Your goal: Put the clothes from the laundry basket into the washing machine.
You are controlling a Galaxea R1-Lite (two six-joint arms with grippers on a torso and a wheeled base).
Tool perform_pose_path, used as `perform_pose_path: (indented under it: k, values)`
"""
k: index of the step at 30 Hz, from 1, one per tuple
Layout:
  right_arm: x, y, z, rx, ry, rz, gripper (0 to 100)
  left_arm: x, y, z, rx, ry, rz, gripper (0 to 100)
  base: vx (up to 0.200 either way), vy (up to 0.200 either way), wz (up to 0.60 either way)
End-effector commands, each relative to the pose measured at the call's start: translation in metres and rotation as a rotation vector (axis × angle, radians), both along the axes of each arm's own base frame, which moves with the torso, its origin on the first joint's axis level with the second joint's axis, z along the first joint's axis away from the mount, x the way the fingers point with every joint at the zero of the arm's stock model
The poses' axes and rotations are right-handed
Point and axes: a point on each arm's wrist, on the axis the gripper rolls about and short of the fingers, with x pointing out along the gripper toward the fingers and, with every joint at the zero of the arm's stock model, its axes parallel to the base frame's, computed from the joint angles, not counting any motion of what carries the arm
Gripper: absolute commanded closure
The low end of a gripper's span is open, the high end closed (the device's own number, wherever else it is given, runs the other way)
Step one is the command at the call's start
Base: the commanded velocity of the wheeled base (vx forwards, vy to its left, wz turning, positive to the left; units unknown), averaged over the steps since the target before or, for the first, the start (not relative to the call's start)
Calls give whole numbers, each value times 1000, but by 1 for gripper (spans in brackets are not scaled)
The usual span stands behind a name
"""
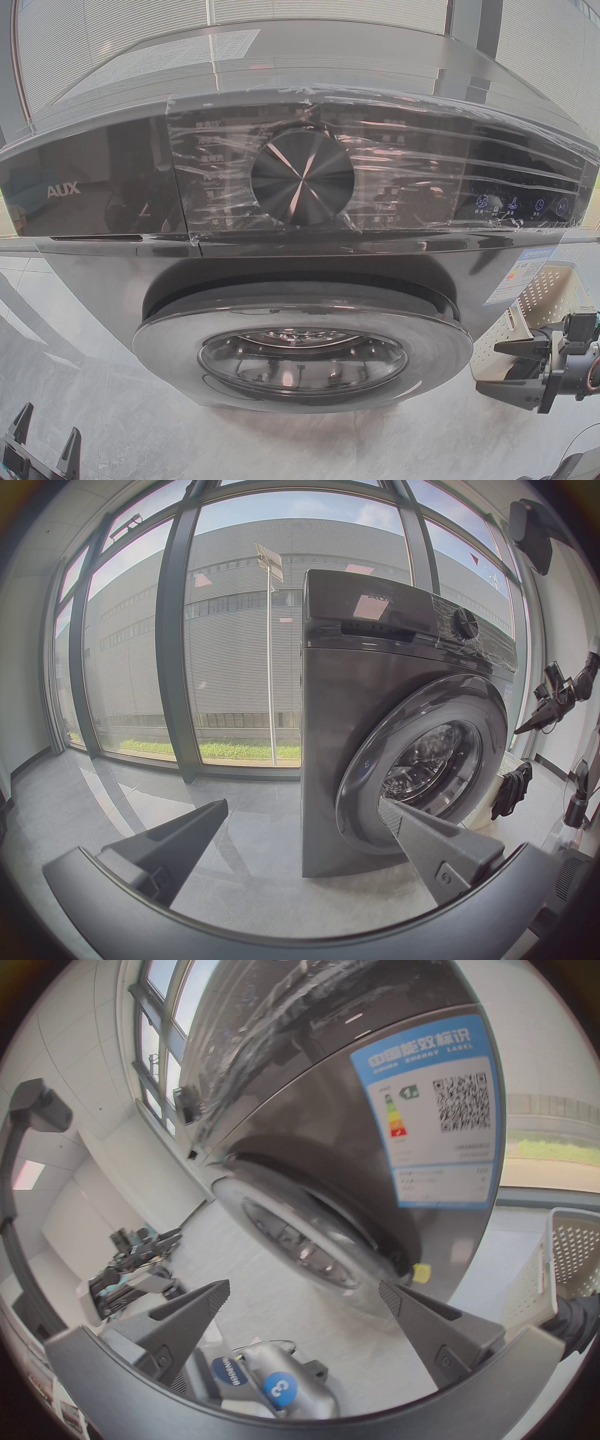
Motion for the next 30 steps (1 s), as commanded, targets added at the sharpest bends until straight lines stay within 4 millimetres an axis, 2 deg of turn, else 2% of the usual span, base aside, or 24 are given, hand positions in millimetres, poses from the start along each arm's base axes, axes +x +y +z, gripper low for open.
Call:
perform_pose_path:
  k: [1,22,28,30]
  values:
    - [21,10,-8,-43,24,-43,0,0,0,-4,0,-3,0,0,0,0,0]
    - [39,30,-20,-67,31,-2,0,0,0,-5,0,-2,0,0,0,0,0]
    - [30,31,-27,-80,46,25,0,0,0,-5,0,-2,0,0,0,0,0]
    - [20,26,-28,-79,36,28,0,0,0,-5,0,-2,0,0,0,0,0]
